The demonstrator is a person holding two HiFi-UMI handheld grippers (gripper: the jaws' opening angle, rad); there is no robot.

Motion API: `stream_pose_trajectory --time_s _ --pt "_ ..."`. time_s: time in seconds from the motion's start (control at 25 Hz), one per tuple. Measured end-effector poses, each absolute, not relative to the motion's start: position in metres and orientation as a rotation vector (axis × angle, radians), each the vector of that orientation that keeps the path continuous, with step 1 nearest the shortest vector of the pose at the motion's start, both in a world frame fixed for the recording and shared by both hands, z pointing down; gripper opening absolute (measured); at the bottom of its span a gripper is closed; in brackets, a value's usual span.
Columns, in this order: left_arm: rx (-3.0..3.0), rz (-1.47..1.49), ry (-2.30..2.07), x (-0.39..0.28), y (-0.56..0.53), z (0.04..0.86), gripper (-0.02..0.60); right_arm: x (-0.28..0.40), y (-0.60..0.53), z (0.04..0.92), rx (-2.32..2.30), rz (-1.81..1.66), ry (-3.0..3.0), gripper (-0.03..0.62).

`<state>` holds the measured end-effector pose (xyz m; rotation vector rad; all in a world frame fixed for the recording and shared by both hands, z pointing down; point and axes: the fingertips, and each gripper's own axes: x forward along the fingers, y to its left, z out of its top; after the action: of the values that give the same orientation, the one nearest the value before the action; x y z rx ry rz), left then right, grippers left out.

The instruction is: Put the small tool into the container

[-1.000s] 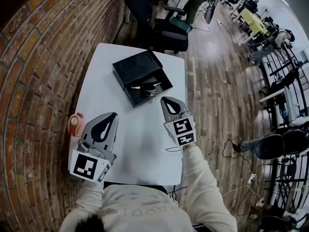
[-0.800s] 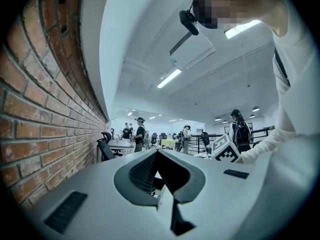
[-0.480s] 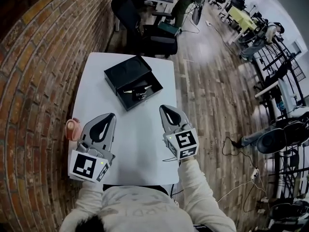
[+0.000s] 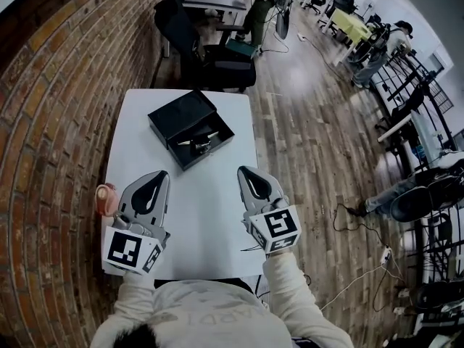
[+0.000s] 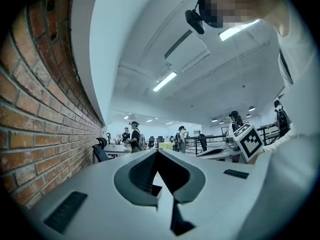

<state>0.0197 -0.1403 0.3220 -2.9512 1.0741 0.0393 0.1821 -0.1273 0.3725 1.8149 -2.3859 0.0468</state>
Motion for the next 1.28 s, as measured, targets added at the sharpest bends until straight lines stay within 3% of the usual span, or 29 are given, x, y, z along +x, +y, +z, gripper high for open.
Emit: stream_pose_trajectory --time_s 1.28 --pt "-2.947 0.126 1.001 0.024 -0.105 0.294 0.005 0.185 -0.052 0.321 2.010 -0.037 -2.401 0.009"
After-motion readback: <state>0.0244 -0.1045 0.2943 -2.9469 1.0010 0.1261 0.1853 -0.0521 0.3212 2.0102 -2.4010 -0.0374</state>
